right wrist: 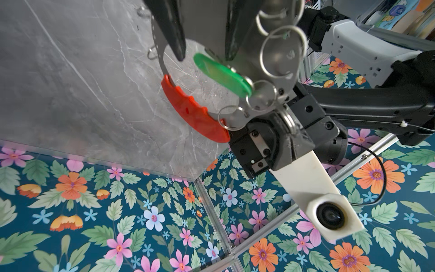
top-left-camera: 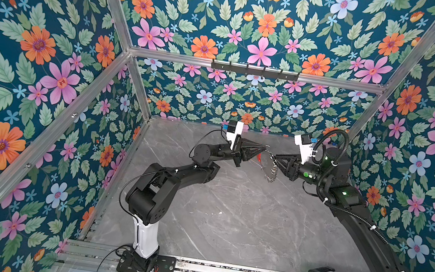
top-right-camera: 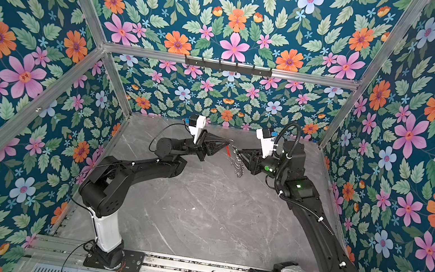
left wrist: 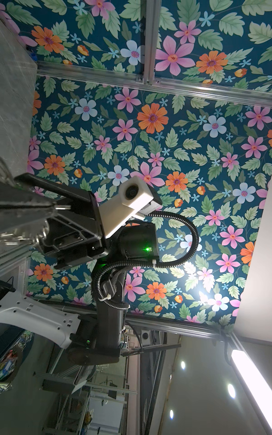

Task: Attach keys to a key ring
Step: Insert the key into the keyring.

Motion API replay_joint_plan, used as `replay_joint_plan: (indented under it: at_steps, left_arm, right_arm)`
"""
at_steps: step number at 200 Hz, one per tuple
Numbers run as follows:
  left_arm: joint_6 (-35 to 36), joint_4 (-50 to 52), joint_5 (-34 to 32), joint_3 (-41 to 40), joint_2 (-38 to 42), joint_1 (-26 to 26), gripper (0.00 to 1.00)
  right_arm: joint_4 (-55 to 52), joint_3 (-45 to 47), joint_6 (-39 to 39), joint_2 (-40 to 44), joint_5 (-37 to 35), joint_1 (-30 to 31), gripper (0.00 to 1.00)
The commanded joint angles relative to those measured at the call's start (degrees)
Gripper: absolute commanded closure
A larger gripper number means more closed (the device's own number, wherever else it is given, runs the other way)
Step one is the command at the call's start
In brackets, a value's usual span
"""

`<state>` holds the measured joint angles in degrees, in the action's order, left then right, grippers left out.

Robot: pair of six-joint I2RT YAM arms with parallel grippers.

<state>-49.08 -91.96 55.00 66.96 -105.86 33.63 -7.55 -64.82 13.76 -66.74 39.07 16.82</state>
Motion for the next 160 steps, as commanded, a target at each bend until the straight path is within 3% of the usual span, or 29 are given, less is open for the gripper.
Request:
replay_joint_plan:
  at_steps: [1,63,160]
  left_arm:
    - [-0.27,-3.13,-0.07,0.59,0.39,0.04,1.0]
    - [-0.74,-3.13,-0.03,0.82,0.31,0.12,1.0]
    - [-0.93,-3.05,-0.31,1.51,-0.54,0.12,1.0]
  right_arm:
    - [0.09,-1.5,-0.76,0.41,0.97,-0.03,0.7]
    - [8.64,-3.54,4.56,-2.78,8.57,0.04,0.71]
    - [11.66,-3.92,6.32,-4.22,10.89,0.63,0.76]
